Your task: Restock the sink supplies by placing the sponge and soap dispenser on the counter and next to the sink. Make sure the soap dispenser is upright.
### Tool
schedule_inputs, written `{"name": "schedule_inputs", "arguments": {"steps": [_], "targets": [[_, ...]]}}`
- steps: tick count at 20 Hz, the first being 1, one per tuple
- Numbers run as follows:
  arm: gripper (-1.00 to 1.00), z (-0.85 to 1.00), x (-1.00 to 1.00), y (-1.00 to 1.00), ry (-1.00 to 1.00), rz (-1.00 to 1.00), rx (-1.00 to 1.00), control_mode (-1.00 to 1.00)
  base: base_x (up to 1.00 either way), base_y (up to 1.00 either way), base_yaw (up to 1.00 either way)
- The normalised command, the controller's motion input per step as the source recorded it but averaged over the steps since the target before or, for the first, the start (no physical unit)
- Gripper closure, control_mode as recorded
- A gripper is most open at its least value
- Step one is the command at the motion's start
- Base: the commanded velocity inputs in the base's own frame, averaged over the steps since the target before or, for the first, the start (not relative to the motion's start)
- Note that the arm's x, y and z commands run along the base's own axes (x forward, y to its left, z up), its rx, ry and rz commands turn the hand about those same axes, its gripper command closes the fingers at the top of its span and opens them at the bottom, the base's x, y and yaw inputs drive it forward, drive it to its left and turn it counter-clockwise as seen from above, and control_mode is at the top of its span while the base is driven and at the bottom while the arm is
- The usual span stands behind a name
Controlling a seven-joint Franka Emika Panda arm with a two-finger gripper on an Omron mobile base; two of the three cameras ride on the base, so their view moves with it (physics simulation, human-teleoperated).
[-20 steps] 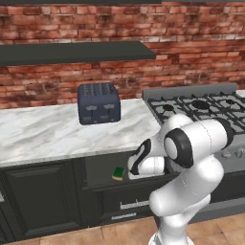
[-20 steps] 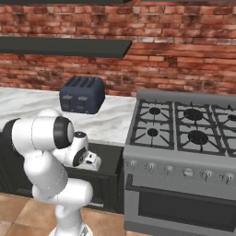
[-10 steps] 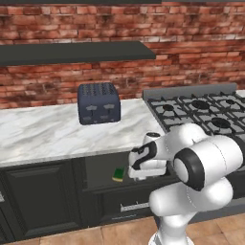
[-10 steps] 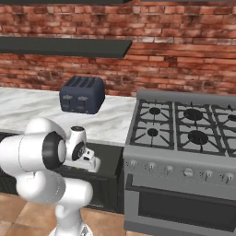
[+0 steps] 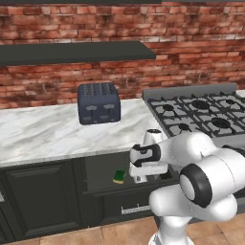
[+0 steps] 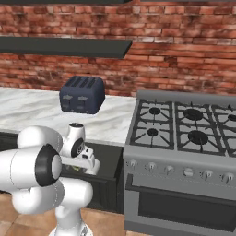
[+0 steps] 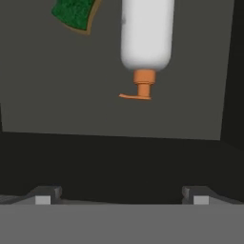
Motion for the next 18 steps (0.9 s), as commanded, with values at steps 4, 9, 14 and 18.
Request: {"name": "schedule_inputs", "arguments": {"steps": [4, 9, 14, 18], "targets": [[-1.00, 0.08, 0.16, 0.00, 0.03, 0.00, 0.00, -1.00, 0.00, 0.00, 0.00], [-1.00, 0.00, 0.25, -0.05, 0.03, 0.00, 0.00, -1.00, 0.00, 0.00, 0.00], [-1.00, 0.00, 0.20, -0.01, 0.00, 0.00, 0.00, -1.00, 0.00, 0.00, 0.00], [-1.00, -0.02, 0.04, 0.00, 0.00, 0.00, 0.00, -1.00, 0.00, 0.00, 0.00]]}}
